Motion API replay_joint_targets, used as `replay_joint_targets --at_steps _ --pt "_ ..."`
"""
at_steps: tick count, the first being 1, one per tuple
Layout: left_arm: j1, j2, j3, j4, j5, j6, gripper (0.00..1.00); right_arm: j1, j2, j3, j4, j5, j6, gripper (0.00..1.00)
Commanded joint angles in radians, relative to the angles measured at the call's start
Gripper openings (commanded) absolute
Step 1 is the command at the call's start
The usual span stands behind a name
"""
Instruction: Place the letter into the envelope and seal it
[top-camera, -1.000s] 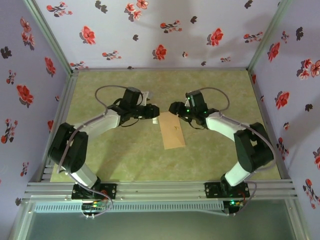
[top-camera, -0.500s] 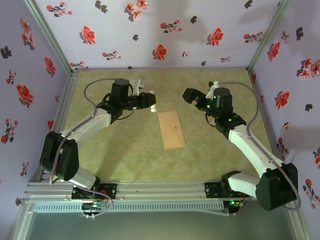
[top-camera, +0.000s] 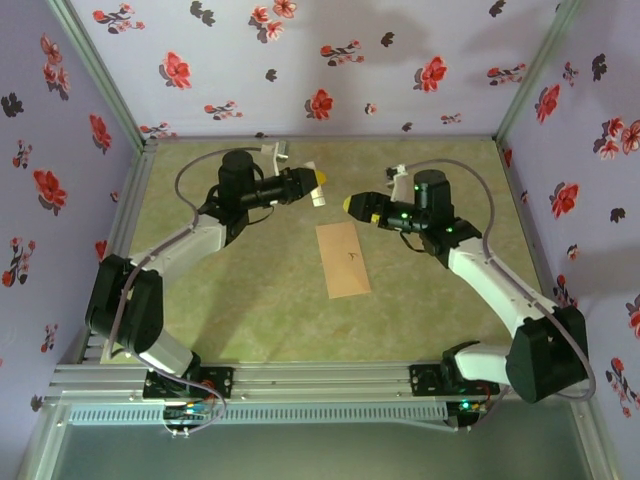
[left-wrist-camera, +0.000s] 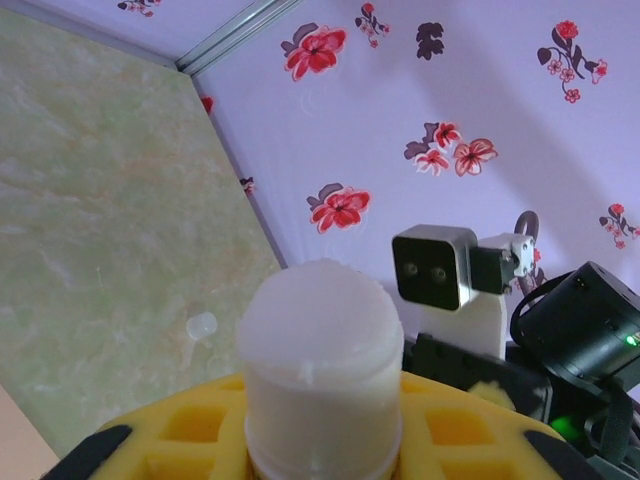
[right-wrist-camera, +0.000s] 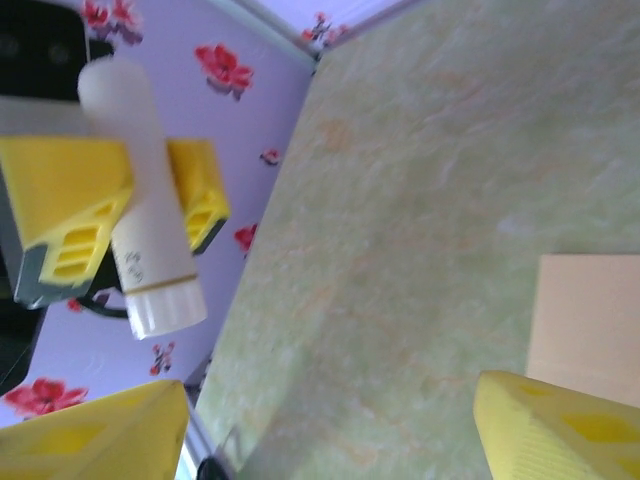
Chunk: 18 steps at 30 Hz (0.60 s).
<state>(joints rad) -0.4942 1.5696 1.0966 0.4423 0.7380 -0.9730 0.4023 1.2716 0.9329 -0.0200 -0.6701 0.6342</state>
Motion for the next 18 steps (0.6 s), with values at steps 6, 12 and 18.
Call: replay_joint_targets --at_steps 6,12,18 --pt "-0.003 -0.002 -0.017 0.106 0.021 -0.066 0.0 0.078 0.071 0.103 0.053 -0.083 -0.032 0.72" --pt "-0.007 -0.002 -0.04 0.132 0.019 -0.084 0.0 0.098 0.109 0.138 0.08 -0.103 -0.019 0.64" --pt "-0.012 -0.005 -0.045 0.144 0.015 -0.093 0.0 0.108 0.142 0.153 0.114 -0.126 0.005 0.57"
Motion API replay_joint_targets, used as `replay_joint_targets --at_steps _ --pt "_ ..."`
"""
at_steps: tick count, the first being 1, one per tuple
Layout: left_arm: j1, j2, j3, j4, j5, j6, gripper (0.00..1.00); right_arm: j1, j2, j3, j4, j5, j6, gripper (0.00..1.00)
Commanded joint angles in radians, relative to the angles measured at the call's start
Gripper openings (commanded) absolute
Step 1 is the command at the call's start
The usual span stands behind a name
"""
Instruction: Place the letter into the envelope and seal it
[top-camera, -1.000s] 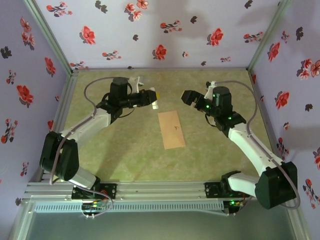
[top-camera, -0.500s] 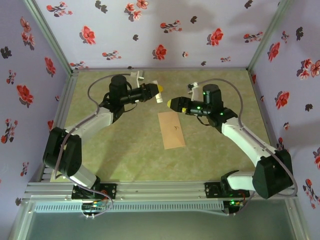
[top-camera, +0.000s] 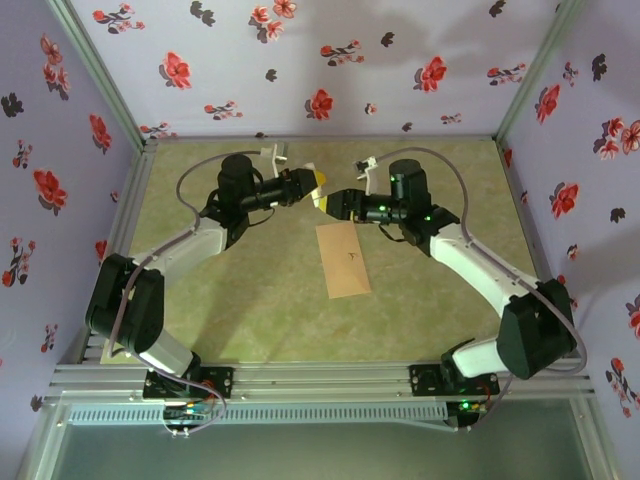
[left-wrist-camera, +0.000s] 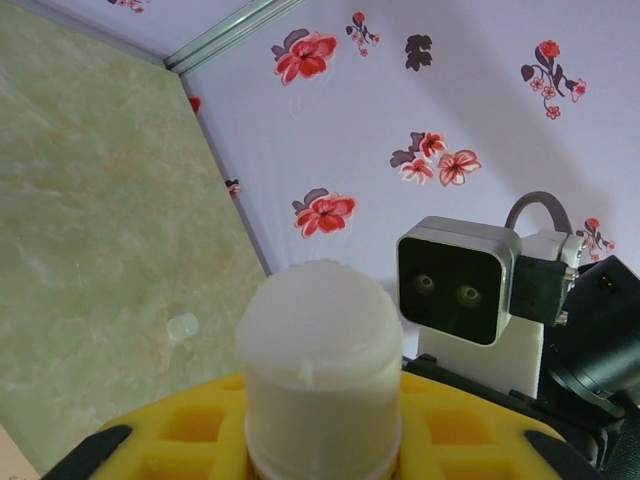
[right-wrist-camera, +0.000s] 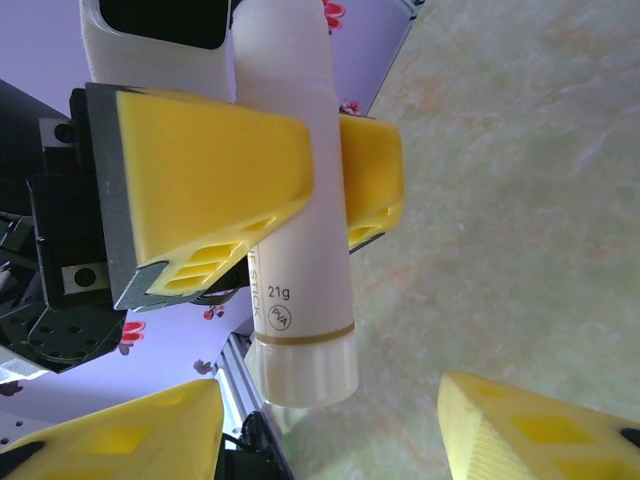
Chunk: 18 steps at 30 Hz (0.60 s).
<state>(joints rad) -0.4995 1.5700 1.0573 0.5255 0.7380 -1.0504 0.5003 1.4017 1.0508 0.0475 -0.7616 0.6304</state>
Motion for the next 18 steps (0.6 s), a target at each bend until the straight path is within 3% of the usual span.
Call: replay_joint_targets --at_steps 1,18 --pt "-0.007 -0.005 -0.006 0.063 0.016 -0.017 0.0 0.012 0.018 0.037 0.051 -0.037 0.013 0.57" --pt "-0.013 -0.012 -0.022 0.086 0.006 -0.038 0.0 0.023 0.059 0.042 0.137 -0.059 0.073 0.36"
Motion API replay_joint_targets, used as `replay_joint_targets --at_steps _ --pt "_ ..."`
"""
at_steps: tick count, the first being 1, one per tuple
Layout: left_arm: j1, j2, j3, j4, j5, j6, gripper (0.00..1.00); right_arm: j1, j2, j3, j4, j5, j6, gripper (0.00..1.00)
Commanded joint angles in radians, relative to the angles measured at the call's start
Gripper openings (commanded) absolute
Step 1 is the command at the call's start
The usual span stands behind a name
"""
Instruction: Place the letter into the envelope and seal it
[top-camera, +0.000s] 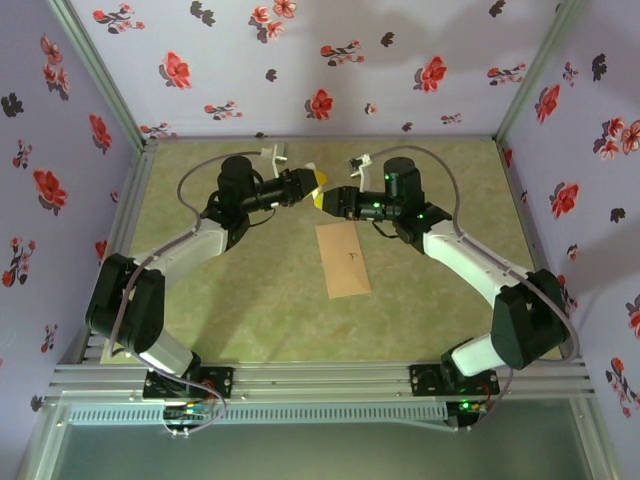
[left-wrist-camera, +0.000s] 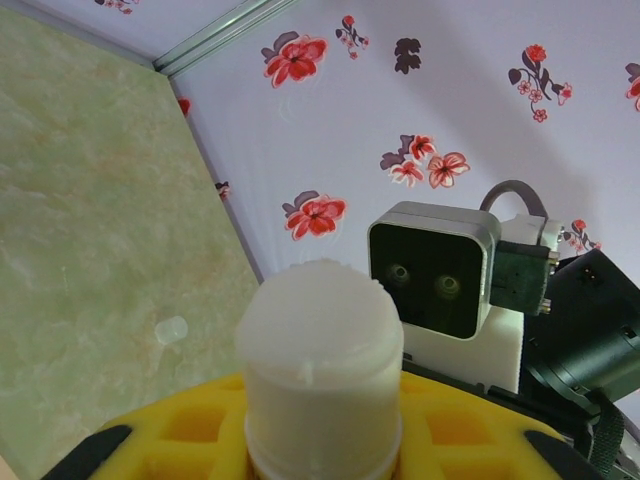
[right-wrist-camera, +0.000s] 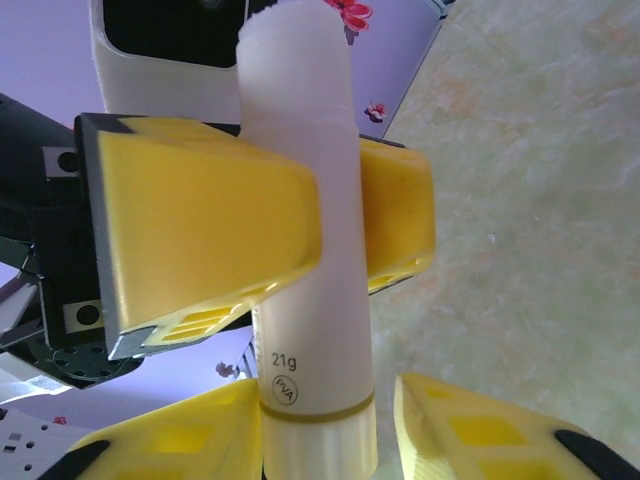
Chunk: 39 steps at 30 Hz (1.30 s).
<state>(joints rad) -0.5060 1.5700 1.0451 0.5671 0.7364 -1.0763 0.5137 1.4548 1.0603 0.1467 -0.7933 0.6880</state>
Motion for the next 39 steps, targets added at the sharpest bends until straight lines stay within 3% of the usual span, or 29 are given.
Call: replay_joint_targets --at_steps 1,13,29,33,39 --pt "-0.006 -0.013 -0.011 0.046 0.006 -0.014 0.0 0.009 0.006 0.032 0.037 -0.028 0.016 0.36" --pt "-0.006 -0.01 -0.008 0.057 0.0 -0.025 0.0 0.009 -0.016 0.02 -0.018 -0.029 -0.014 0.37" --pt "-0.006 -0.003 -0.001 0.016 -0.009 -0.015 0.0 0.008 -0.027 0.029 -0.034 0.012 -0.032 0.18" --pt "-0.009 -0.008 0.024 -0.087 -0.038 0.002 0.0 0.025 -0.035 0.061 -0.118 0.096 -0.096 0.18" --pt "-0.046 -0.034 0.112 -0.388 -0.152 0.085 0.0 0.099 -0.036 0.122 -0.233 0.333 -0.202 0.18"
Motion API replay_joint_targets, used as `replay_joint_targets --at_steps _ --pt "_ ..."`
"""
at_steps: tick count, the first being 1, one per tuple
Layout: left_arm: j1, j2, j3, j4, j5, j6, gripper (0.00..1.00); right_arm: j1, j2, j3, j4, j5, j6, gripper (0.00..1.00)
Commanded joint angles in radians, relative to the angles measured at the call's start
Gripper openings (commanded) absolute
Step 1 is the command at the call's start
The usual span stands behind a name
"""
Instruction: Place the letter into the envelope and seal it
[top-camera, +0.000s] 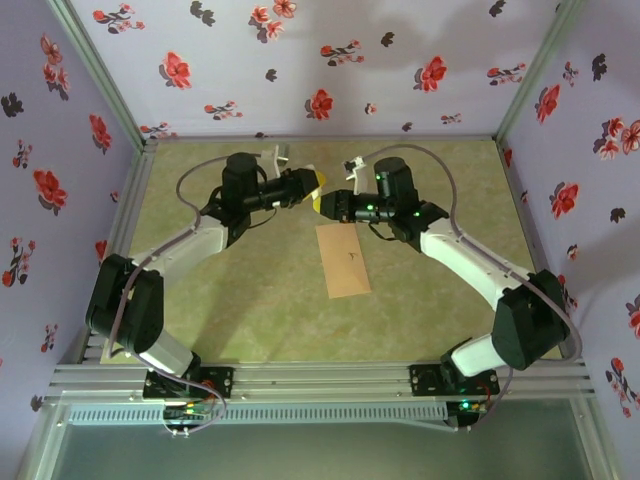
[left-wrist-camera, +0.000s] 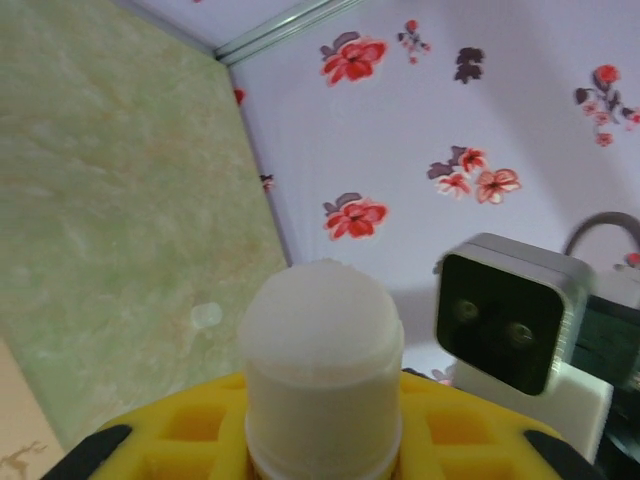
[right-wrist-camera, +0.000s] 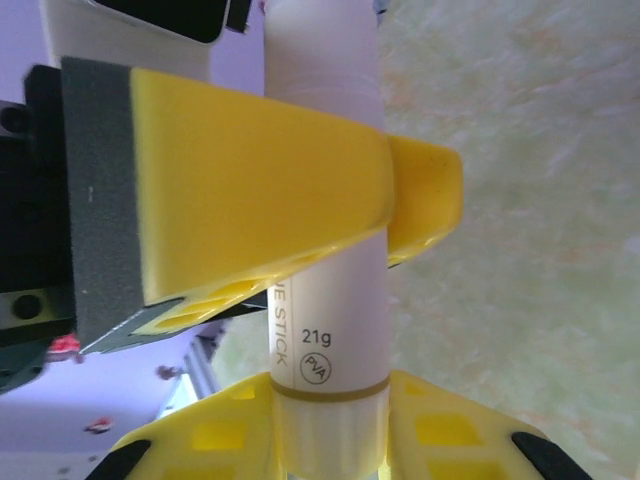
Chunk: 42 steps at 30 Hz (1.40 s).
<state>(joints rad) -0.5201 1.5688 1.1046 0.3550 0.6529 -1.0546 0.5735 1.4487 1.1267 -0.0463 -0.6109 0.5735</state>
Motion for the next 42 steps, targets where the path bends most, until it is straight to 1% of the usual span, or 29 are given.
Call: replay_joint_targets --at_steps 1,8,13,17,21,24,25,28,31,32,34,36,38,41,42 --pt "-0.04 -0.038 0.058 -0.197 -0.088 0.058 0.0 0.058 -0.022 0.063 -0.049 0.196 -0.1 0.18" --pt "-0.083 -0.042 0.11 -0.336 -0.162 -0.008 0.0 0.219 0.026 0.078 -0.022 0.477 -0.178 0.18" --pt "-0.092 -0.041 0.107 -0.34 -0.17 -0.059 0.0 0.309 0.051 0.057 0.051 0.633 -0.218 0.17" --pt "-0.093 -0.045 0.104 -0.338 -0.17 -0.067 0.0 0.329 0.065 0.054 0.071 0.683 -0.226 0.18" --pt "-0.092 -0.05 0.104 -0.34 -0.17 -0.06 0.0 0.325 0.06 0.063 0.037 0.71 -0.217 0.22" --pt "-0.085 -0.051 0.103 -0.338 -0.17 -0.055 0.0 0.305 0.047 0.082 -0.024 0.707 -0.194 0.28" --pt "-0.082 -0.05 0.101 -0.337 -0.169 -0.053 0.0 0.294 0.038 0.082 -0.04 0.703 -0.179 0.32" --pt "-0.068 -0.054 0.1 -0.342 -0.167 -0.044 0.0 0.241 -0.001 0.074 -0.082 0.632 -0.115 0.43" --pt "-0.049 -0.064 0.094 -0.345 -0.167 -0.036 0.0 0.196 -0.053 0.068 -0.146 0.56 -0.082 0.59" --pt "-0.043 -0.068 0.092 -0.344 -0.168 -0.032 0.0 0.179 -0.069 0.071 -0.176 0.52 -0.076 0.65" --pt "-0.03 -0.076 0.089 -0.346 -0.165 -0.023 0.0 0.14 -0.1 0.069 -0.212 0.421 -0.06 0.71" --pt "-0.017 -0.083 0.088 -0.344 -0.158 -0.019 0.0 0.097 -0.13 0.054 -0.224 0.294 -0.04 0.75" --pt "-0.003 -0.089 0.082 -0.318 -0.132 -0.015 0.0 0.042 -0.157 0.025 -0.191 0.138 -0.003 0.77" --pt "0.019 -0.084 0.073 -0.226 -0.048 -0.019 0.0 -0.027 -0.18 -0.023 -0.1 -0.044 0.046 0.78" --pt "0.023 -0.084 0.067 -0.188 -0.022 -0.021 0.0 -0.043 -0.18 -0.036 -0.074 -0.084 0.067 0.77"
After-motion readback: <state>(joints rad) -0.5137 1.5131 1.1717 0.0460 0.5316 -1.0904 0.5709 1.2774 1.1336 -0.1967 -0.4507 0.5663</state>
